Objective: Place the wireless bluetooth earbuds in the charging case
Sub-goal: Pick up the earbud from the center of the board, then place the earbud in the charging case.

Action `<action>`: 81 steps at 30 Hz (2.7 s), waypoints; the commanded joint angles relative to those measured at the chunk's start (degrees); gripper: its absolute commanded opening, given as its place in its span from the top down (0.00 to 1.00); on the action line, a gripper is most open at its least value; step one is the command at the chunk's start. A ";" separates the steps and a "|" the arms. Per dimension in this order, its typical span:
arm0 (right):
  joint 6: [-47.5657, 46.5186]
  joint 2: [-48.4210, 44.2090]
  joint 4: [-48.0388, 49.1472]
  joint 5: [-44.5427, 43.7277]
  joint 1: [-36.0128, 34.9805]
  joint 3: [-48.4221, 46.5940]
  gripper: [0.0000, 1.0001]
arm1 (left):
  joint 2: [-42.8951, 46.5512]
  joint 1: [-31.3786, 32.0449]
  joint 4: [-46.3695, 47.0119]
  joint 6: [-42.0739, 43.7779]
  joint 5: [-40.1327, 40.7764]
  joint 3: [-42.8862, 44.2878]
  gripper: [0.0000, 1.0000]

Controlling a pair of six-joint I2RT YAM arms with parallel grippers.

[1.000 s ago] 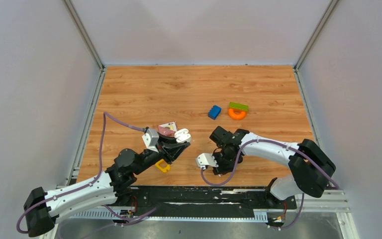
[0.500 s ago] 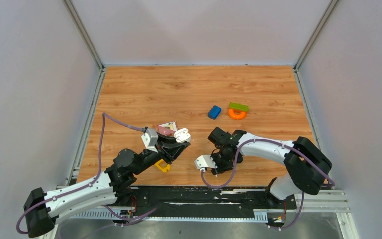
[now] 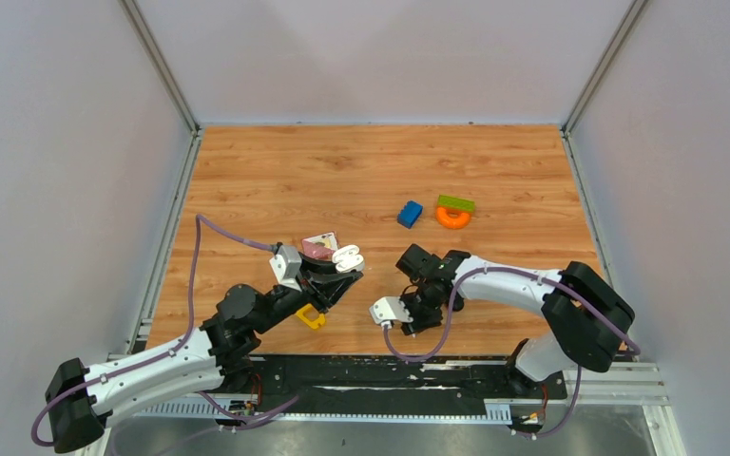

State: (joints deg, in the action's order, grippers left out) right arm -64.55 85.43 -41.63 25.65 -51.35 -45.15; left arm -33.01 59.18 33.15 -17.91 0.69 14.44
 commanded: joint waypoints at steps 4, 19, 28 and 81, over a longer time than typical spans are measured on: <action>0.72 0.59 2.52 2.16 -1.19 1.75 0.64 | 0.32 0.23 1.84 -0.54 0.54 0.78 1.00; 5.03 -13.31 -0.63 -8.35 -1.24 -0.08 0.79 | -0.71 0.22 1.20 0.13 2.12 0.50 1.00; 9.18 -17.21 -7.76 -12.97 -1.29 -13.66 0.84 | -8.91 0.23 5.25 0.82 4.90 0.29 1.00; -1.28 -10.02 3.79 -42.44 -14.85 -24.23 0.82 | -24.49 0.16 15.40 -9.07 6.08 4.81 1.00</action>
State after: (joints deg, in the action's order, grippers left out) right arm -63.59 75.46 -41.50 -12.03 -65.43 -71.59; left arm -58.98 59.18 45.65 -26.37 6.17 17.34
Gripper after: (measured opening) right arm 0.209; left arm 0.348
